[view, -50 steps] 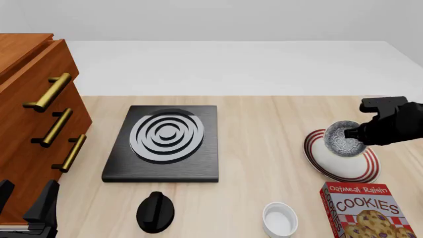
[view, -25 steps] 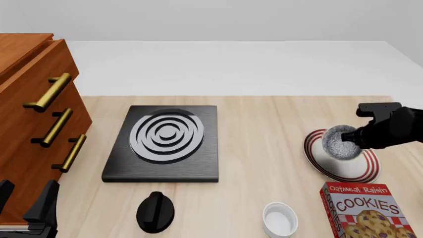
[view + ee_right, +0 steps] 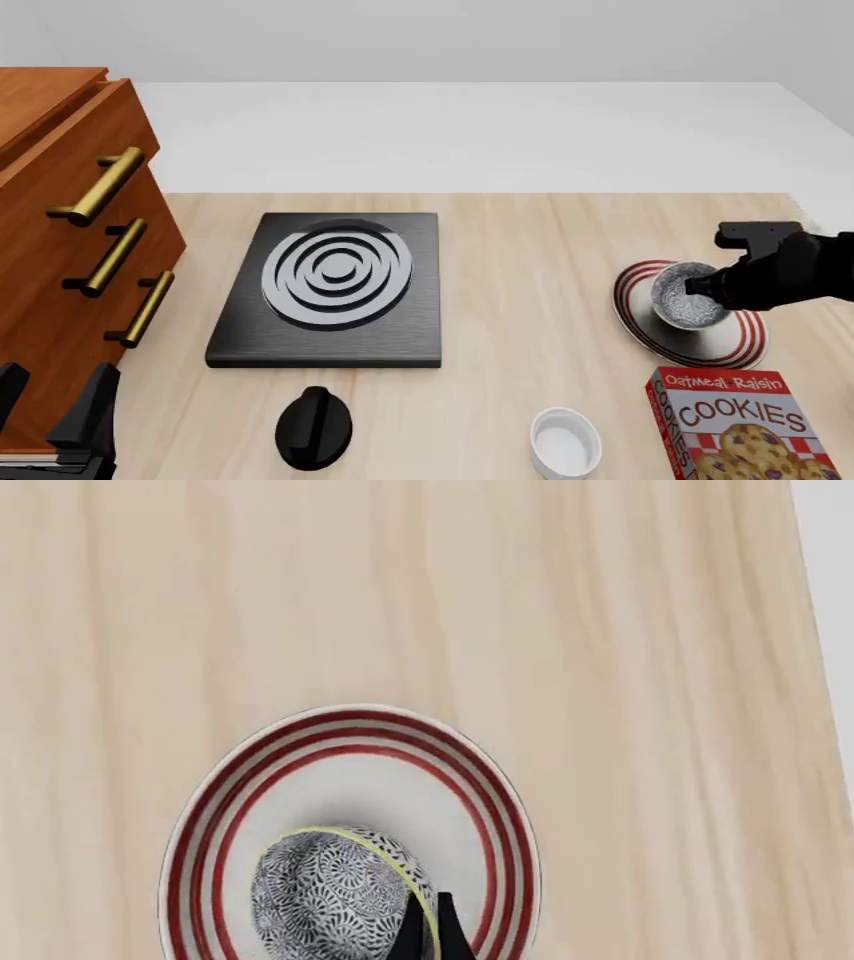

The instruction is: Pick the akita bowl on the ramekin and place it on the plate.

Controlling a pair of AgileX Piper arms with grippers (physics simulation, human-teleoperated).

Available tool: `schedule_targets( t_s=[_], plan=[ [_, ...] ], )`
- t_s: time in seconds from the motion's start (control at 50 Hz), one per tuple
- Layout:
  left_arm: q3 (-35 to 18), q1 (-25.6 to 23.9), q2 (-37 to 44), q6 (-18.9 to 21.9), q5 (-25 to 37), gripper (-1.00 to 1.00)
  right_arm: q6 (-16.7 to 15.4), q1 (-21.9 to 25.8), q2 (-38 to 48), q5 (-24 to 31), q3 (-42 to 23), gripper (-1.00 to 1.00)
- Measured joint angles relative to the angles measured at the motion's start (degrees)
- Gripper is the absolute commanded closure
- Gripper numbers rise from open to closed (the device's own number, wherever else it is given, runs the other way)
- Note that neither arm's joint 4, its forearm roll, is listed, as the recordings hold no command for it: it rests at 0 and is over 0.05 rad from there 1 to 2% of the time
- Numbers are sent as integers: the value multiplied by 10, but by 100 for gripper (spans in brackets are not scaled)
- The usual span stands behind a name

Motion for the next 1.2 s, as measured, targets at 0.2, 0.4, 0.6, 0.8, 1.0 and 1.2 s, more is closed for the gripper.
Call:
schedule_targets(
  t_s=[0.2, 0.4, 0.6, 0.8, 1.0, 1.2],
  plan=[
    [0, 0, 0, 0, 0, -100, 19, 1, 15, -25, -3, 100],
    [0, 0, 0, 0, 0, -100, 25, -3, 32, -46, -12, 100],
    [0, 0, 0, 0, 0, -100, 19, -11, 47, -65, -12, 100],
    [0, 0, 0, 0, 0, -100, 11, -3, 57, -74, 4, -100],
    [0, 0, 0, 0, 0, -100, 7, 12, 42, -62, 12, -100],
    [0, 0, 0, 0, 0, -100, -3, 14, 12, -36, 4, -100]
  ],
)
